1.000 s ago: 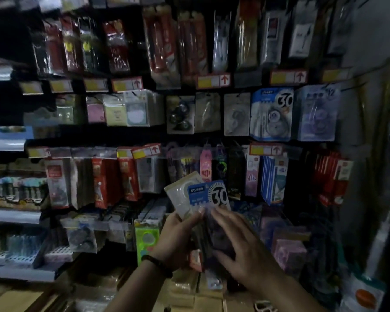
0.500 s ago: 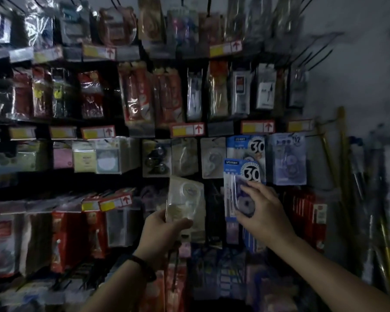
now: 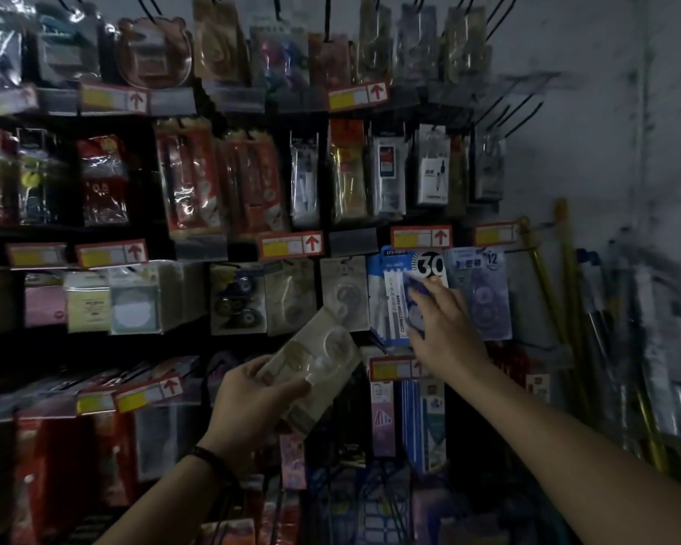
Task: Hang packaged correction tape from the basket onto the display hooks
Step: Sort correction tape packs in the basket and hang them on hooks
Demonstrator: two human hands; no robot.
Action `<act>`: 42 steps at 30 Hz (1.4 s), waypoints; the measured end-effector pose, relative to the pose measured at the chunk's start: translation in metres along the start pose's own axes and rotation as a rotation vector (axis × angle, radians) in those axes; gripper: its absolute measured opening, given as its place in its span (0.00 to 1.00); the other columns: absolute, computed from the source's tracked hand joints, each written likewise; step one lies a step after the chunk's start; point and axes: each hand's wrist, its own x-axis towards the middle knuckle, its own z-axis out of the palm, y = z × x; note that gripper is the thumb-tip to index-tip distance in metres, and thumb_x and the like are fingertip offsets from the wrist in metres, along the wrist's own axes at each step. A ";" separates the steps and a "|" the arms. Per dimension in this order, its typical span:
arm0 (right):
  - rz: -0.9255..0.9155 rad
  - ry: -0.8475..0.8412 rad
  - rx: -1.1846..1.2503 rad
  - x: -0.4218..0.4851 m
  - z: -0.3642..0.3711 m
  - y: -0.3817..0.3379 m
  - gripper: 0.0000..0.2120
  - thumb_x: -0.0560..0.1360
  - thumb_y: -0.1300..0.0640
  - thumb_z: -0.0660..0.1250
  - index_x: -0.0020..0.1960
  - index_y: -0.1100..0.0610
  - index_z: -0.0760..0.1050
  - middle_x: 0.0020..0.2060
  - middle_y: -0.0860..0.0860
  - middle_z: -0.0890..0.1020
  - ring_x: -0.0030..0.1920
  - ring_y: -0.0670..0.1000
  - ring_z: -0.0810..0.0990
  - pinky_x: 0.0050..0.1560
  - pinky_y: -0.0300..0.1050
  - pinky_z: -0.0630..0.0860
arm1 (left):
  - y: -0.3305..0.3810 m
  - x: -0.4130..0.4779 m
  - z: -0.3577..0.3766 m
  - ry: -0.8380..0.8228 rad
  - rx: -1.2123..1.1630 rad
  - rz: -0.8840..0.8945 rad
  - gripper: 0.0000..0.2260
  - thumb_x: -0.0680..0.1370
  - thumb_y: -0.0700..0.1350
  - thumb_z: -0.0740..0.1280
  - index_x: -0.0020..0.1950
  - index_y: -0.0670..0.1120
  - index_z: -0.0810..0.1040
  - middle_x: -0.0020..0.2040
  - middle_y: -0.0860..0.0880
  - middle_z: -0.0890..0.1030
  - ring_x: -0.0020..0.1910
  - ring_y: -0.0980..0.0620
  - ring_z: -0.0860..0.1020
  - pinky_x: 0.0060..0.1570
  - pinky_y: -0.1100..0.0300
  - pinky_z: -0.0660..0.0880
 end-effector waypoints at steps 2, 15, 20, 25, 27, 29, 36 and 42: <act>-0.006 -0.026 -0.010 0.002 0.001 0.001 0.31 0.74 0.53 0.75 0.75 0.59 0.73 0.74 0.55 0.70 0.70 0.59 0.68 0.71 0.60 0.72 | -0.001 0.003 0.000 0.010 0.003 0.012 0.12 0.75 0.36 0.78 0.54 0.48 0.87 0.47 0.46 0.90 0.45 0.46 0.89 0.42 0.47 0.86; -0.145 -0.091 0.226 0.005 -0.004 -0.054 0.24 0.77 0.42 0.69 0.69 0.52 0.76 0.64 0.49 0.75 0.67 0.52 0.73 0.64 0.54 0.74 | 0.011 0.015 -0.022 0.089 -0.033 0.085 0.08 0.75 0.38 0.79 0.52 0.45 0.87 0.47 0.47 0.90 0.46 0.47 0.89 0.42 0.53 0.84; -0.028 -0.626 0.818 -0.016 -0.005 -0.115 0.46 0.67 0.30 0.77 0.79 0.37 0.61 0.69 0.43 0.76 0.64 0.45 0.79 0.62 0.54 0.80 | 0.011 0.017 -0.034 0.121 -0.075 0.110 0.13 0.73 0.40 0.81 0.56 0.44 0.84 0.50 0.46 0.89 0.48 0.48 0.88 0.42 0.54 0.83; 0.127 -0.490 1.114 -0.028 0.010 -0.144 0.39 0.72 0.49 0.80 0.77 0.40 0.64 0.59 0.46 0.84 0.57 0.46 0.85 0.58 0.57 0.83 | 0.011 0.007 -0.042 0.058 -0.228 0.052 0.20 0.74 0.40 0.80 0.64 0.46 0.81 0.57 0.45 0.88 0.56 0.44 0.87 0.54 0.41 0.85; 0.203 -0.408 1.147 -0.026 0.016 -0.151 0.38 0.74 0.52 0.79 0.79 0.44 0.64 0.58 0.47 0.84 0.56 0.46 0.85 0.58 0.58 0.83 | 0.006 -0.002 -0.042 -0.050 -0.266 -0.022 0.21 0.75 0.36 0.77 0.67 0.46 0.79 0.59 0.45 0.88 0.58 0.41 0.87 0.58 0.36 0.83; 0.204 -0.399 1.127 -0.026 0.018 -0.157 0.39 0.75 0.50 0.78 0.80 0.45 0.62 0.60 0.46 0.82 0.58 0.44 0.84 0.60 0.56 0.83 | -0.001 -0.006 -0.044 -0.082 -0.260 -0.033 0.23 0.76 0.33 0.76 0.68 0.48 0.78 0.59 0.45 0.88 0.57 0.40 0.87 0.56 0.35 0.83; -0.296 -0.177 0.433 -0.025 0.008 -0.155 0.52 0.69 0.31 0.74 0.83 0.48 0.55 0.76 0.44 0.60 0.76 0.47 0.60 0.75 0.48 0.67 | 0.005 0.008 -0.055 -0.053 -0.233 -0.003 0.21 0.78 0.32 0.73 0.68 0.49 0.78 0.60 0.45 0.87 0.56 0.42 0.88 0.49 0.42 0.86; -0.321 -0.150 0.371 -0.018 0.021 -0.157 0.43 0.74 0.40 0.74 0.82 0.52 0.60 0.73 0.44 0.67 0.75 0.47 0.61 0.75 0.48 0.68 | 0.010 0.029 -0.053 -0.050 -0.126 0.002 0.19 0.79 0.35 0.74 0.70 0.45 0.77 0.58 0.43 0.88 0.54 0.44 0.88 0.45 0.50 0.86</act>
